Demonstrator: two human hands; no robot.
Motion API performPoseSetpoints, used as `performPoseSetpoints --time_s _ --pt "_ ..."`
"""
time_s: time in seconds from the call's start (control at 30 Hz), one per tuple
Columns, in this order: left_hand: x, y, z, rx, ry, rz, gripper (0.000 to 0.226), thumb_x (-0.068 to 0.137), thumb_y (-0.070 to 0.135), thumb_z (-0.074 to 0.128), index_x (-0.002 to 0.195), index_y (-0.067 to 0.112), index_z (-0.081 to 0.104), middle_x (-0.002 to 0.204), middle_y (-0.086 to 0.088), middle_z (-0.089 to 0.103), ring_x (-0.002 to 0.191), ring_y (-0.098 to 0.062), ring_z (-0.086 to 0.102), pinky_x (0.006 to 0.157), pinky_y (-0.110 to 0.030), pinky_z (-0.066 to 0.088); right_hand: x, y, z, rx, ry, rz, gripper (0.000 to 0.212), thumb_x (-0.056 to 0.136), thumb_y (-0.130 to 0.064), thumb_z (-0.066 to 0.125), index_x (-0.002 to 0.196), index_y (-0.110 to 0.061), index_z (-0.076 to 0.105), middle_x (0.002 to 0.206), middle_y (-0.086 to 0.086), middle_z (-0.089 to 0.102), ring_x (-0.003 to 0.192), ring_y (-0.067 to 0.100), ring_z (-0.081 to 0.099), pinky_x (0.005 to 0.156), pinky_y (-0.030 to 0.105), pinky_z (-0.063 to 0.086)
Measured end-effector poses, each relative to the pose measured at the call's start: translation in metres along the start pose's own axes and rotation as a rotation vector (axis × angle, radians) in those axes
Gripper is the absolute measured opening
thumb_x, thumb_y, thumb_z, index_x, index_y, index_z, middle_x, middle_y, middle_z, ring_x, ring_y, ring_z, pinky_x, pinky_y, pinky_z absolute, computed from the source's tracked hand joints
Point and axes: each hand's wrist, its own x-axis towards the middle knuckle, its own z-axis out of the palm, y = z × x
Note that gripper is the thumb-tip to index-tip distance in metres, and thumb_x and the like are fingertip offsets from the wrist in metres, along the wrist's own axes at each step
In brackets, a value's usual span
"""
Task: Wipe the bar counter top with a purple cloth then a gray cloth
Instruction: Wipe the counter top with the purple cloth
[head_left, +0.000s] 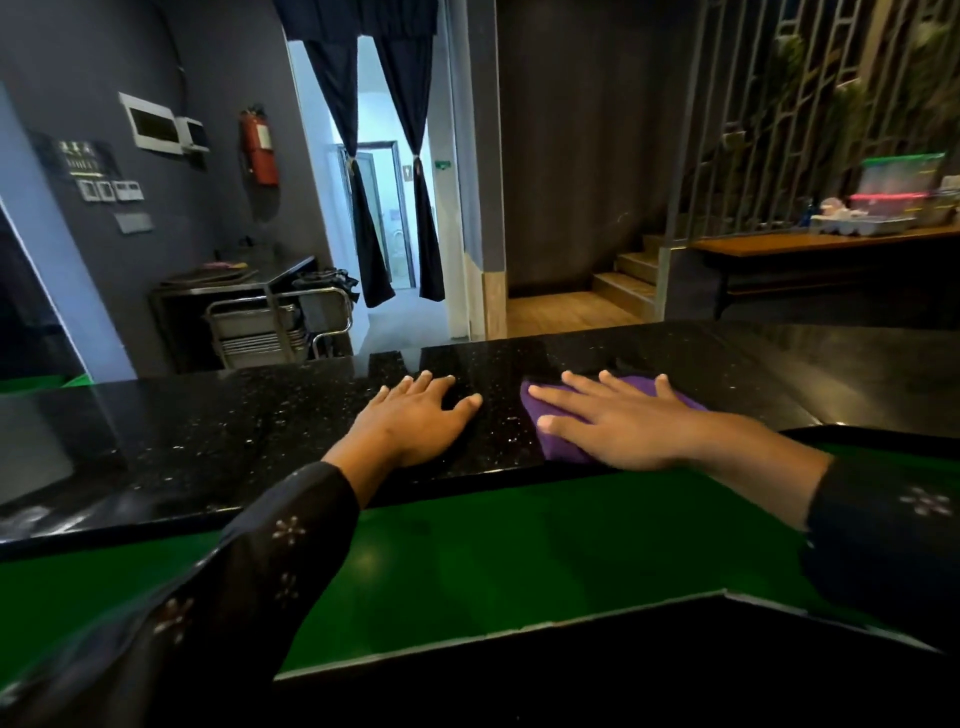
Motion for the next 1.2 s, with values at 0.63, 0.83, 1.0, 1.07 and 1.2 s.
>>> performPoseSetpoints --time_s 0.63,0.83,1.0,1.07,1.2 --pt "-0.002 0.004 -0.001 -0.033 0.015 0.009 0.068 0.091 0.065 0.010 0.150 0.032 0.017 0.160 0.001 0.009 0.147 -0.018 0.005 0.118 -0.040 0.000 0.145 0.029 -0.026 0.025 -0.078 0.111 0.065 0.089 -0.072 0.014 0.149 -0.049 0.004 0.163 0.001 -0.001 0.147 0.037 -0.004 0.113 0.065 -0.005" --pt "-0.002 0.003 -0.004 -0.059 -0.017 0.002 0.057 0.098 0.050 0.004 0.151 0.029 0.011 0.160 0.003 0.006 0.147 -0.015 0.002 0.119 -0.039 -0.001 0.157 -0.021 -0.021 0.009 -0.036 0.079 0.062 0.089 -0.074 0.014 0.147 -0.053 0.005 0.163 -0.003 -0.004 0.146 0.040 -0.006 0.107 0.072 -0.006" --pt "-0.002 0.002 -0.002 -0.062 -0.008 0.003 0.058 0.098 0.050 0.004 0.151 0.028 0.012 0.160 0.001 0.007 0.147 -0.016 0.004 0.118 -0.039 -0.001 0.073 -0.004 -0.012 -0.042 -0.042 -0.190 0.053 0.094 -0.066 0.015 0.145 -0.056 0.003 0.162 -0.010 -0.003 0.148 0.027 -0.001 0.112 0.065 -0.004" --pt "-0.002 0.002 0.000 -0.073 0.005 0.004 0.059 0.097 0.053 0.005 0.150 0.030 0.015 0.160 0.001 0.008 0.147 -0.017 0.005 0.118 -0.040 -0.001 0.041 0.026 -0.015 -0.023 -0.034 -0.189 0.053 0.093 -0.065 0.017 0.144 -0.057 0.004 0.161 -0.014 -0.003 0.149 0.021 -0.002 0.114 0.062 -0.005" --pt "0.000 0.002 0.001 -0.069 0.028 0.006 0.060 0.096 0.055 0.007 0.149 0.030 0.019 0.159 -0.001 0.011 0.147 -0.019 0.007 0.117 -0.042 0.001 0.020 0.052 -0.018 -0.003 -0.008 -0.011 0.053 0.093 -0.066 0.016 0.144 -0.057 0.006 0.161 -0.013 -0.001 0.149 0.022 0.000 0.113 0.063 -0.004"
